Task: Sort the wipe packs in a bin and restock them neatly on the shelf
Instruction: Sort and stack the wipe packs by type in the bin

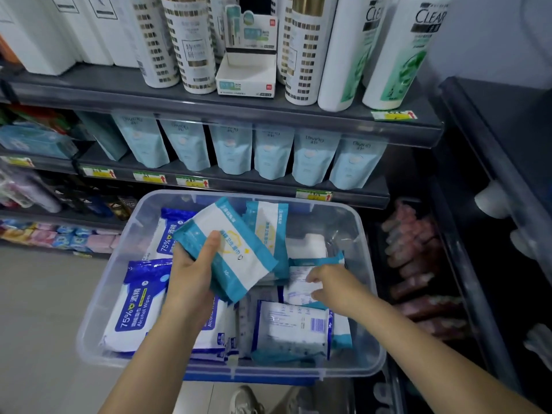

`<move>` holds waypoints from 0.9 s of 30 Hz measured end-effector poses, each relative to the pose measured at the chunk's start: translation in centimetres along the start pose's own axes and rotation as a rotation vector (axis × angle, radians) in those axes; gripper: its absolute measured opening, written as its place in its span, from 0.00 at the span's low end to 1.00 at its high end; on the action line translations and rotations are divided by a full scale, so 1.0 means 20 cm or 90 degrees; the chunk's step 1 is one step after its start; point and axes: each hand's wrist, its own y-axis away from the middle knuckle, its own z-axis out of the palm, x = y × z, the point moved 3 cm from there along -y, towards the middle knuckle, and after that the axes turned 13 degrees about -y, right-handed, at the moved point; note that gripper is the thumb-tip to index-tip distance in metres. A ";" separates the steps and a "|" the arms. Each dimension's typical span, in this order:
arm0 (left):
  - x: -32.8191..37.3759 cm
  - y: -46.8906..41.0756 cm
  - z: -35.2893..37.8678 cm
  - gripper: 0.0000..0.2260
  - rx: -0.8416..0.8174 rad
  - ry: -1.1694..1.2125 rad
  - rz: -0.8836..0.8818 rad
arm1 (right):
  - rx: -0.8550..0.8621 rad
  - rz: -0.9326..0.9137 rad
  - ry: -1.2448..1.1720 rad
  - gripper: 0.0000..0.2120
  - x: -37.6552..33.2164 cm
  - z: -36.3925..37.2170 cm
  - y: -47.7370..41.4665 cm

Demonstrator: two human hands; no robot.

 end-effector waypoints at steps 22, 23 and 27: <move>-0.03 -0.01 0.04 0.15 -0.067 0.005 -0.027 | -0.158 -0.012 -0.001 0.03 -0.02 -0.02 0.04; -0.03 -0.01 0.04 0.15 -0.069 0.005 -0.028 | -0.127 -0.016 -0.044 0.05 -0.03 -0.05 0.04; -0.01 -0.03 0.04 0.16 -0.077 0.015 -0.027 | 0.041 -0.026 -0.252 0.09 -0.06 -0.21 0.06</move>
